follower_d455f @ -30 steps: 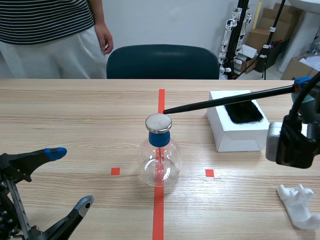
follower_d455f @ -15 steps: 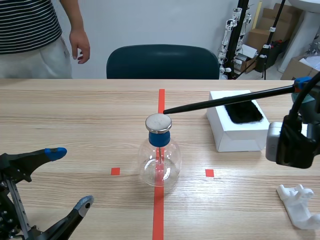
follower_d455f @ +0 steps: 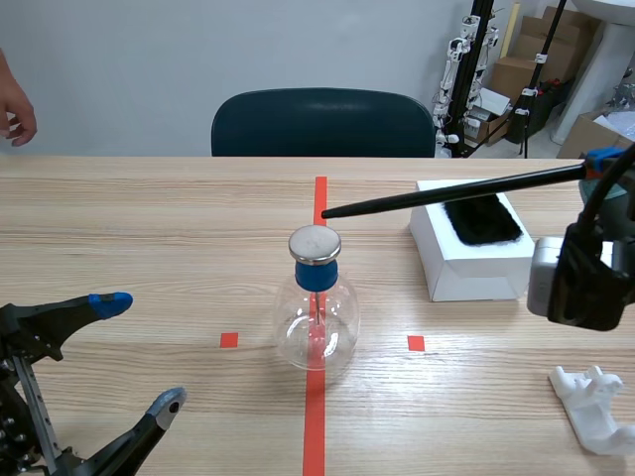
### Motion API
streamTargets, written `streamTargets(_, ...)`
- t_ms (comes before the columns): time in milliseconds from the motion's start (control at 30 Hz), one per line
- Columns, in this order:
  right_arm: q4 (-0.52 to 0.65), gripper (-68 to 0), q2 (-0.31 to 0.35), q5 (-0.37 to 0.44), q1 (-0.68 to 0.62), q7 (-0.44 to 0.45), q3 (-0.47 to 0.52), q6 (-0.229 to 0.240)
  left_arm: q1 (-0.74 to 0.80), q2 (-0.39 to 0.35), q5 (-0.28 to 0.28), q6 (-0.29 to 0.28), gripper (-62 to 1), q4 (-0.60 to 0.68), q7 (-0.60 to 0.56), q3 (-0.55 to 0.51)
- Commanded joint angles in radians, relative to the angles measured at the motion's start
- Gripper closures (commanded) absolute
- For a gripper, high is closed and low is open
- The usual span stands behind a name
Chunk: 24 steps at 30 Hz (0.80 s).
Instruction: Do the electroscope experiment. hold the rod still at the electroscope
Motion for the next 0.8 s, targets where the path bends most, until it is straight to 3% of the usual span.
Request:
streamTargets(0, 0.009, -0.4, 0.005, 0.017, 0.009, -0.007, 0.014, -0.015, -0.003, -0.001, -0.008, 0.001, -62.3, 0.006, -0.014, -0.002)
streamTargets(200, 0.067, -0.4, 0.005, 0.075, -0.042, 0.009, 0.076, -0.015, -0.003, -0.001, -0.008, 0.001, -62.3, 0.006, -0.014, -0.002)
streamTargets(533, 0.201, -0.4, -0.008, 0.235, -0.176, 0.063, 0.258, -0.015, -0.003, -0.001, -0.008, 0.001, -62.3, 0.006, -0.014, -0.002)
streamTargets(767, 0.222, -0.4, -0.074, 0.33, -0.273, 0.183, 0.407, -0.019, -0.003, -0.001, -0.008, 0.001, -62.3, 0.006, -0.014, -0.002)
